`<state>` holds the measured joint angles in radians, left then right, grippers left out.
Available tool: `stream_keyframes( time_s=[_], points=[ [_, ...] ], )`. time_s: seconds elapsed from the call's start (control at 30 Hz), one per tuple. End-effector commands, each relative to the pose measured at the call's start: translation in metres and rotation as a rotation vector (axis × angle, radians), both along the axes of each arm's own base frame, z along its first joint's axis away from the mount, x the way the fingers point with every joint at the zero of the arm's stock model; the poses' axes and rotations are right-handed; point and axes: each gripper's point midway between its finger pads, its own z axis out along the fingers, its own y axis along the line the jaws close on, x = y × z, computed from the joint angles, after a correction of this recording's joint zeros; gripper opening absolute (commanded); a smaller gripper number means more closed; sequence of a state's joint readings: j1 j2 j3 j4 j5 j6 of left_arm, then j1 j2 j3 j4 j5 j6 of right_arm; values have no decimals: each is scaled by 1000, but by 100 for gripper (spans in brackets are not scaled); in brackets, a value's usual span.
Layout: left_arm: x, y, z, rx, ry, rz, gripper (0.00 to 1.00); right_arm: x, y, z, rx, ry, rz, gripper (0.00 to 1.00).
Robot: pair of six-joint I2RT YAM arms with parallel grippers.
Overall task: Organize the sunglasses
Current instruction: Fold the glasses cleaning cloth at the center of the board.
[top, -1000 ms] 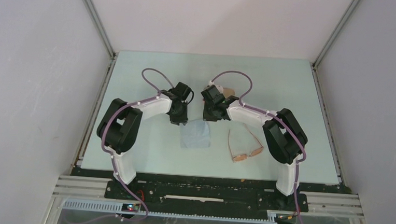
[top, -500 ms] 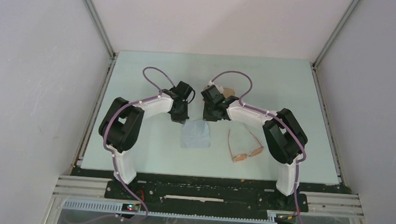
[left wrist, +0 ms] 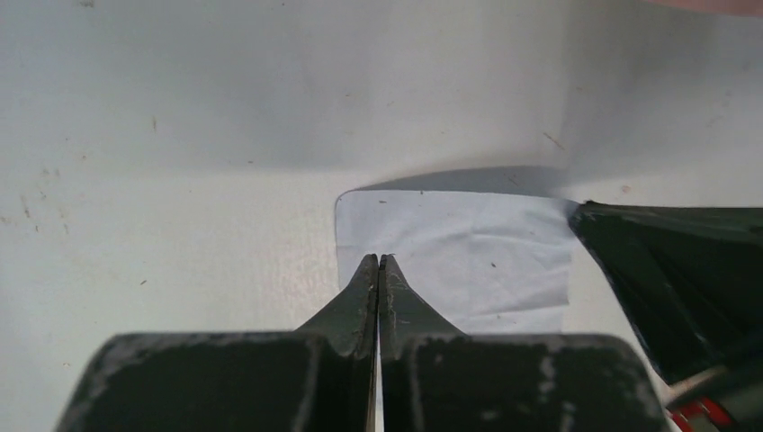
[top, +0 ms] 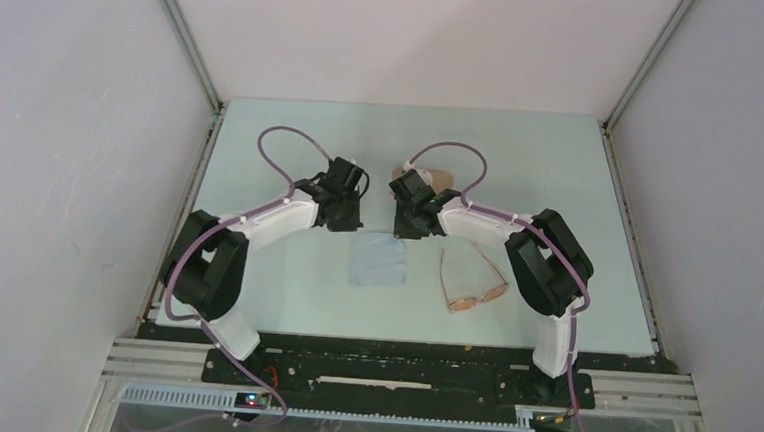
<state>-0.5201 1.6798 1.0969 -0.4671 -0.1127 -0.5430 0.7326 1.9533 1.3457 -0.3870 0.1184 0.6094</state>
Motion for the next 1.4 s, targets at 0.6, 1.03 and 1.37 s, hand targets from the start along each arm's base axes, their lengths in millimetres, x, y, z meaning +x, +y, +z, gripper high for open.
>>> stream_keyframes(
  time_s=[0.6,1.03,1.37],
  points=[
    [7,1,-29,82,60,10,42,1,0,23,37,-56,-6,0],
    [8,-15,-39,35,104,-42,19,4,0,25,39,-59,-8,0],
    [9,-17,-30,13,85,-43,0,5,0,25,40,-56,-6,0]
  ],
)
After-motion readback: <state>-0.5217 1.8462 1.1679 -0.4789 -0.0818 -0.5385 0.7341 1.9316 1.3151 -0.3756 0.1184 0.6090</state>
